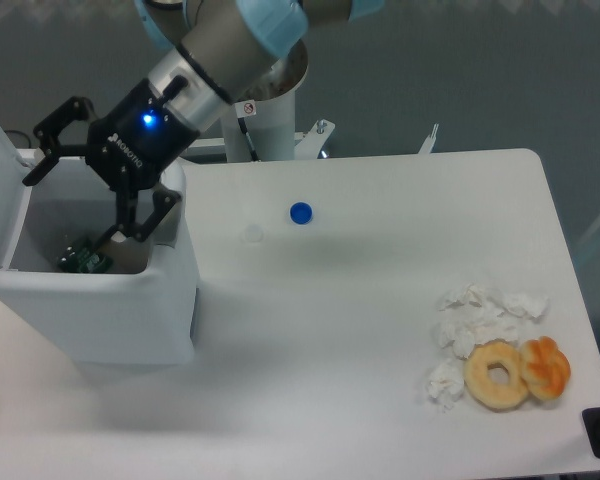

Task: Place the plastic bottle in the trash can

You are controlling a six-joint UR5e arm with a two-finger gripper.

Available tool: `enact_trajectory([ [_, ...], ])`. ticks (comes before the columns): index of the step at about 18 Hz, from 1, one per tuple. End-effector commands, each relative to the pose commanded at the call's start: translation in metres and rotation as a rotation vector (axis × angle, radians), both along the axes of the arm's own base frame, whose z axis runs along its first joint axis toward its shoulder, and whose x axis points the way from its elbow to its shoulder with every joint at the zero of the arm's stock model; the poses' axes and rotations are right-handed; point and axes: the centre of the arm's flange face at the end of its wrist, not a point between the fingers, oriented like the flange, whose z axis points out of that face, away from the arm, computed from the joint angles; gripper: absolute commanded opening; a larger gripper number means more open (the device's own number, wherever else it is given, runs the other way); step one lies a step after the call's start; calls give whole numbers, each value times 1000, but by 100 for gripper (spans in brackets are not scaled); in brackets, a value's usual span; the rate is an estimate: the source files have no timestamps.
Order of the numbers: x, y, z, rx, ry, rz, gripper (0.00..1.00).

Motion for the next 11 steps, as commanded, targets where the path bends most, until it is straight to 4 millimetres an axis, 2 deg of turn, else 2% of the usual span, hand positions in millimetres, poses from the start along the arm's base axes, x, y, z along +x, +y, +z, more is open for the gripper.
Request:
enact_trajectory([
  [3, -34, -16, 1, -53, 83, 98, 100],
  [6, -53, -21, -1, -174, 349, 146, 100],
  [9, -61, -27, -4, -280, 563, 133, 100],
  [11, -57, -31, -6, -353, 669, 85, 100],
])
